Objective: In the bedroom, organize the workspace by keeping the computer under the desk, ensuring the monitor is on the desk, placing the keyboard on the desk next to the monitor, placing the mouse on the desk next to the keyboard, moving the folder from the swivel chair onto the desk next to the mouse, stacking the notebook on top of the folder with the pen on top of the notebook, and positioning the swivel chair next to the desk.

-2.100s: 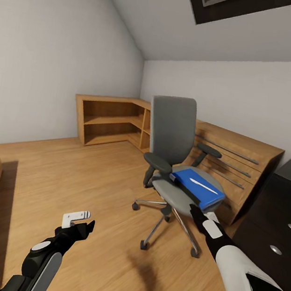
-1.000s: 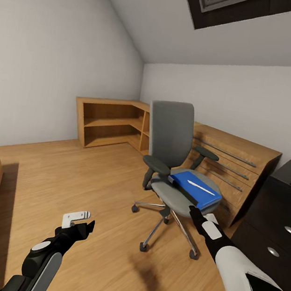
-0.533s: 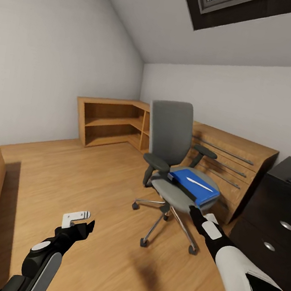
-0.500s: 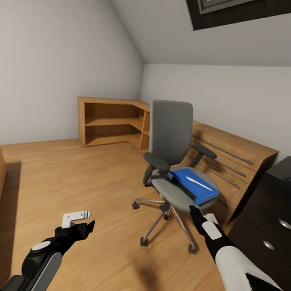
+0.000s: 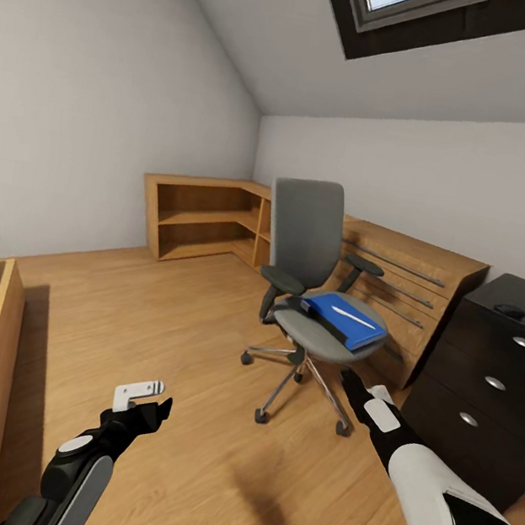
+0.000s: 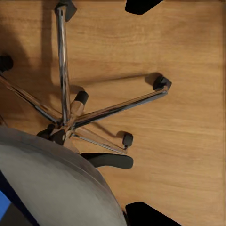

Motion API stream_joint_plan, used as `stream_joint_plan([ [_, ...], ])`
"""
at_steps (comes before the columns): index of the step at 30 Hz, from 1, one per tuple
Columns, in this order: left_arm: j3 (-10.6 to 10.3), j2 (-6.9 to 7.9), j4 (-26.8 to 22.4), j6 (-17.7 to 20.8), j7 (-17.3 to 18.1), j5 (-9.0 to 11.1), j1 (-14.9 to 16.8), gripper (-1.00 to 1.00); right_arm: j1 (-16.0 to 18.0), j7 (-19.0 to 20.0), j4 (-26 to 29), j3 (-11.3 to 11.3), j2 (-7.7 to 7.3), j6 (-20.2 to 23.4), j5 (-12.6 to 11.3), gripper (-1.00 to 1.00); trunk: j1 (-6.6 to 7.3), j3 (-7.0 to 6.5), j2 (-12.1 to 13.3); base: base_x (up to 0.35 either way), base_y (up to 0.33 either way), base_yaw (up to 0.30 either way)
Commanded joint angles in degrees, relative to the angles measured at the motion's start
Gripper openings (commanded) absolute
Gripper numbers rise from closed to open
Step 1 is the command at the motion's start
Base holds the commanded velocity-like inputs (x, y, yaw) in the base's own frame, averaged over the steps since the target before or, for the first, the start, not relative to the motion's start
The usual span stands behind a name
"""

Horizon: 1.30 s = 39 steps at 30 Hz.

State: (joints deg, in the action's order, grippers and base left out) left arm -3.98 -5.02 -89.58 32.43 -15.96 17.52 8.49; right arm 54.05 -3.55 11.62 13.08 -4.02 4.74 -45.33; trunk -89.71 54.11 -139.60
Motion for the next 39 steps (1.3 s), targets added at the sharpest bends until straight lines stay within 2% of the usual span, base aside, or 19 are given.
stream_joint_plan([
  [1,-0.2,0.01,-0.1,0.2,-0.5,0.6,0.0,1.0,0.0,-0.3,0.1,-0.1,0.02,0.3,-0.4,1.0,0.02,0.06,0.0,-0.028,0.0,0.0],
  [3,-0.2,0.01,-0.1,0.2,-0.5,0.6,0.0,1.0,0.0,-0.3,0.2,-0.1,0.04,0.2,-0.4,1.0,0.02,0.06,0.0,-0.02,0.0,0.0],
  [33,-0.3,0.03,-0.2,0.2,-0.6,0.6,0.0,1.0,-1.3,-0.3,1.2,-0.2,0.74,-0.2,-0.2,1.0,6.61,-5.33,12.0,-0.002,0.0,0.0],
  [39,-0.3,0.07,-0.2,0.2,-0.6,0.6,0.0,1.0,-2.2,-0.4,4.1,-0.1,0.86,-0.3,-0.2,1.0,7.92,-6.41,14.4,0.0,0.0,0.0],
])
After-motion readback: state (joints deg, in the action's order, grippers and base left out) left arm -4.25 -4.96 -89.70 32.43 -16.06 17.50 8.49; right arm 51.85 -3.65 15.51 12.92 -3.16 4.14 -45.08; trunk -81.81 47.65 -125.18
